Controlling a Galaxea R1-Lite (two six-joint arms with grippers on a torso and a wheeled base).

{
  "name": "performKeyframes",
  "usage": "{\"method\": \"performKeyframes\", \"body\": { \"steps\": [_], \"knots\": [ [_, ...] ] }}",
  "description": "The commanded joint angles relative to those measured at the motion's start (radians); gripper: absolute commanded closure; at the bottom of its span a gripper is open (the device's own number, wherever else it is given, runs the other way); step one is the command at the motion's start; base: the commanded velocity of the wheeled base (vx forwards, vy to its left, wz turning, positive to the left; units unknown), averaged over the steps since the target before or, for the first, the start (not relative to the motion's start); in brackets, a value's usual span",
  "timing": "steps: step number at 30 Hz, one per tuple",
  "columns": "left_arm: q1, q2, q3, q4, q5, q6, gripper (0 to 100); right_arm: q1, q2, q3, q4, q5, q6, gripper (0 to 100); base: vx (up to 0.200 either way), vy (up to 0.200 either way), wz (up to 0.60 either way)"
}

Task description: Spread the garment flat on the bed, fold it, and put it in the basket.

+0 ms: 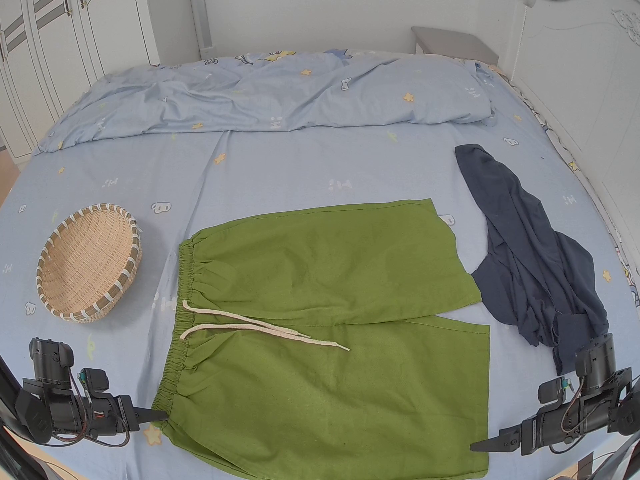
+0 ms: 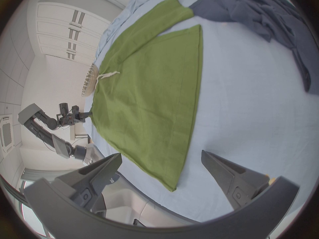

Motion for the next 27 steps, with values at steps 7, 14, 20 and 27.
{"method": "performKeyframes", "body": {
  "steps": [7, 14, 20, 27],
  "knots": [
    [0.007, 0.006, 0.018, -0.002, -0.008, -0.001, 100, 0.037, 0.144, 0.019, 0.015, 0.015, -0.046, 0, 0.000, 0.000, 0.00],
    [0.007, 0.006, 0.018, -0.002, -0.009, -0.001, 100, 0.090, 0.163, 0.019, 0.048, 0.017, -0.062, 0, 0.000, 0.000, 0.00],
    [0.007, 0.007, 0.018, -0.002, -0.009, 0.001, 100, 0.121, 0.164, 0.019, 0.065, 0.050, -0.100, 0, 0.000, 0.000, 0.00],
    [0.009, 0.006, 0.018, -0.002, -0.009, 0.001, 100, 0.119, 0.176, 0.019, 0.050, 0.084, -0.127, 0, 0.000, 0.000, 0.00]
  ]
}}
